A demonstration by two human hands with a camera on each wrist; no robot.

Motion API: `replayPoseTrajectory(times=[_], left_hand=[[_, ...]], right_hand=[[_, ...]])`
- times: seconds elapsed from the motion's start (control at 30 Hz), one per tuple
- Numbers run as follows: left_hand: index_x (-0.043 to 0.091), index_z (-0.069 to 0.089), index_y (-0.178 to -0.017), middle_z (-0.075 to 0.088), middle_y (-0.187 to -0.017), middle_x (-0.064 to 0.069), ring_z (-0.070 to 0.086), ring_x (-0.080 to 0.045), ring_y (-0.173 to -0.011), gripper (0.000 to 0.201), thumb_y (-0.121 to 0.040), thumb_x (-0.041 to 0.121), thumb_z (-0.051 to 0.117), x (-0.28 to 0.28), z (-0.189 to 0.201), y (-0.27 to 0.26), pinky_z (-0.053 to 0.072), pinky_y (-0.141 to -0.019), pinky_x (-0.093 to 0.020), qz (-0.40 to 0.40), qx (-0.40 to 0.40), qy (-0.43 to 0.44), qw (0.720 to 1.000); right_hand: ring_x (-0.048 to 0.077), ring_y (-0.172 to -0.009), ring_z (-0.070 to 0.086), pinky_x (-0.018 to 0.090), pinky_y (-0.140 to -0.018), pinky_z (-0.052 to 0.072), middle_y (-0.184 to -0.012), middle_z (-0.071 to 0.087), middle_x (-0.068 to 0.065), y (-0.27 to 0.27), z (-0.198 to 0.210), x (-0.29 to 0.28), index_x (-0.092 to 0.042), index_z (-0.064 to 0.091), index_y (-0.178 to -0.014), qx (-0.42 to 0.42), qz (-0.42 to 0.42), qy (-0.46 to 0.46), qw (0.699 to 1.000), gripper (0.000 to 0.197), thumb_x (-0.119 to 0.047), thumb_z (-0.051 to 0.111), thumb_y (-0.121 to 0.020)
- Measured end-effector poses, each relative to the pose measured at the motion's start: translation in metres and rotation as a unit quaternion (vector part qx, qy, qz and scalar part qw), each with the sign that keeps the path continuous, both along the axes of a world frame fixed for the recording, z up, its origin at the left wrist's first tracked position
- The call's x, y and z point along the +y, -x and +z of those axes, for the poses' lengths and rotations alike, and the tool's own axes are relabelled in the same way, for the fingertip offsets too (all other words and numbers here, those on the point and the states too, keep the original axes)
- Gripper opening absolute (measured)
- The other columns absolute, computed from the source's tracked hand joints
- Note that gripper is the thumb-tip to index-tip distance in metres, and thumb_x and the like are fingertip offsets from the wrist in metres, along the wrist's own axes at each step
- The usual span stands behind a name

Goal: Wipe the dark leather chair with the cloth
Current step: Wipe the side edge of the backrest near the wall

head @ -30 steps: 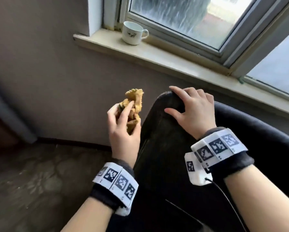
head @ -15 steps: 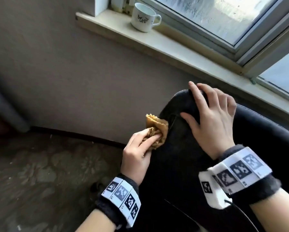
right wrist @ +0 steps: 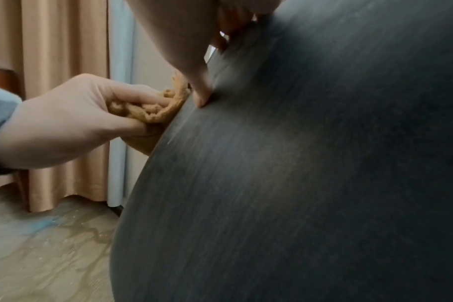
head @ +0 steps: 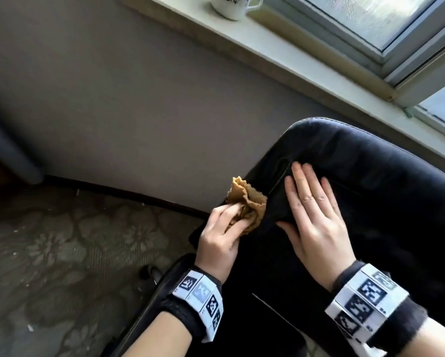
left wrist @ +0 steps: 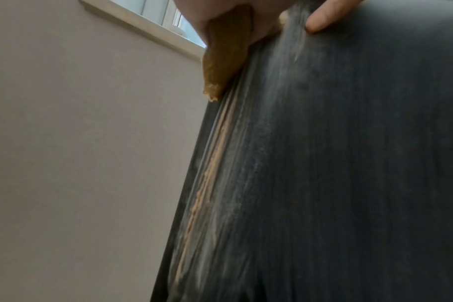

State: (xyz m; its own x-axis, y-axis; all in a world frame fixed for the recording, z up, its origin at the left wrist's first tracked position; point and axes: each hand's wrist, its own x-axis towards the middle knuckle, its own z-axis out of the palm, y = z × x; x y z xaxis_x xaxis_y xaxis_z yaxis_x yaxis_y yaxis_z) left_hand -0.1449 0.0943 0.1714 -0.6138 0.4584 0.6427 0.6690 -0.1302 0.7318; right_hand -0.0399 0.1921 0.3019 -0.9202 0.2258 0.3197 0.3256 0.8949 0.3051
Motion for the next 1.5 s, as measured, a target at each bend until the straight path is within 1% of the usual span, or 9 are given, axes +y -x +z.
replayPoseTrajectory(times=[0.17, 0.33, 0.47, 0.67, 0.87, 1.0, 1.13, 1.37, 1.5], left_hand=[[0.009, 0.070, -0.092, 0.058, -0.108, 0.001, 0.057, -0.020, -0.097, 0.032, -0.070, -0.004, 0.049, -0.037, -0.030, 0.001, 0.043, -0.093, -0.020, -0.032, -0.060, 0.052, 0.996], [0.009, 0.071, -0.101, 0.063, -0.110, -0.007, 0.058, -0.016, -0.102, 0.042, -0.067, -0.011, 0.056, -0.022, 0.011, 0.032, 0.044, -0.096, -0.023, 0.106, -0.146, 0.020, 0.983], [0.008, 0.070, -0.104, 0.061, -0.112, -0.007, 0.057, -0.018, -0.107, 0.042, -0.071, -0.012, 0.054, 0.001, 0.031, 0.012, 0.045, -0.097, -0.029, -0.013, -0.068, -0.021, 0.997], [0.011, 0.069, -0.103, 0.064, -0.106, -0.006, 0.058, -0.017, -0.103, 0.043, -0.070, -0.014, 0.057, 0.001, -0.013, -0.005, 0.044, -0.097, -0.024, 0.007, -0.132, -0.006, 0.991], [0.006, 0.073, -0.097, 0.066, -0.105, -0.004, 0.066, -0.026, -0.096, 0.046, -0.059, -0.012, 0.054, -0.057, -0.100, -0.001, 0.036, -0.094, -0.010, -0.012, -0.242, 0.206, 0.948], [0.005, 0.071, -0.101, 0.060, -0.108, 0.002, 0.058, -0.011, -0.102, 0.051, -0.058, -0.014, 0.051, -0.029, -0.050, 0.025, 0.033, -0.095, -0.004, -0.003, -0.229, 0.108, 0.967], [0.008, 0.070, -0.105, 0.064, -0.110, -0.004, 0.058, -0.014, -0.105, 0.051, -0.061, -0.013, 0.052, 0.005, -0.007, 0.017, 0.040, -0.099, -0.019, -0.079, -0.201, 0.039, 0.976], [0.002, 0.069, -0.105, 0.064, -0.115, -0.014, 0.060, -0.029, -0.108, 0.054, -0.062, -0.023, 0.050, -0.030, -0.109, 0.014, 0.027, -0.096, 0.000, -0.076, -0.293, 0.252, 0.919], [0.006, 0.068, -0.108, 0.063, -0.117, -0.007, 0.057, -0.017, -0.111, 0.054, -0.065, -0.022, 0.051, -0.027, -0.088, 0.027, 0.024, -0.093, 0.005, -0.072, -0.311, 0.227, 0.920]], right_hand=[[0.033, -0.139, 0.026, 0.047, -0.115, 0.024, -0.146, 0.033, 0.021, 0.001, -0.001, -0.001, 0.007, 0.043, -0.134, 0.007, -0.002, 0.000, 1.000, 0.069, -0.011, 0.075, -0.075], [0.032, -0.139, 0.026, 0.045, -0.116, 0.022, -0.146, 0.031, 0.019, 0.003, -0.005, -0.004, 0.006, 0.044, -0.133, 0.027, 0.000, -0.003, 1.000, 0.068, -0.009, 0.074, -0.074], [0.032, -0.140, 0.025, 0.046, -0.116, 0.022, -0.147, 0.031, 0.020, 0.000, -0.005, -0.002, 0.006, 0.043, -0.133, 0.023, -0.001, -0.001, 1.000, 0.069, -0.008, 0.074, -0.073], [0.033, -0.140, 0.026, 0.047, -0.115, 0.023, -0.146, 0.032, 0.022, 0.000, -0.006, 0.002, 0.005, 0.043, -0.134, 0.015, -0.006, -0.007, 1.000, 0.065, -0.011, 0.070, -0.077], [0.034, -0.139, 0.028, 0.047, -0.115, 0.023, -0.146, 0.033, 0.022, -0.001, -0.008, 0.001, 0.005, 0.044, -0.133, 0.026, -0.002, -0.022, 0.999, 0.060, -0.015, 0.067, -0.080], [0.035, -0.138, 0.029, 0.047, -0.115, 0.022, -0.145, 0.033, 0.022, -0.001, -0.010, 0.000, 0.005, 0.045, -0.132, 0.033, -0.006, -0.028, 0.999, 0.059, -0.015, 0.066, -0.081], [0.034, -0.138, 0.029, 0.047, -0.116, 0.022, -0.146, 0.033, 0.022, -0.001, -0.009, 0.001, 0.005, 0.044, -0.133, 0.031, -0.010, -0.026, 0.999, 0.060, -0.014, 0.065, -0.081], [0.034, -0.139, 0.028, 0.047, -0.116, 0.021, -0.145, 0.033, 0.023, -0.003, -0.011, 0.003, 0.005, 0.044, -0.133, 0.035, -0.012, -0.035, 0.999, 0.059, -0.015, 0.065, -0.081], [0.035, -0.139, 0.028, 0.047, -0.116, 0.021, -0.145, 0.033, 0.024, -0.003, -0.012, 0.002, 0.006, 0.045, -0.133, 0.036, -0.016, -0.035, 0.999, 0.061, -0.014, 0.067, -0.079]])
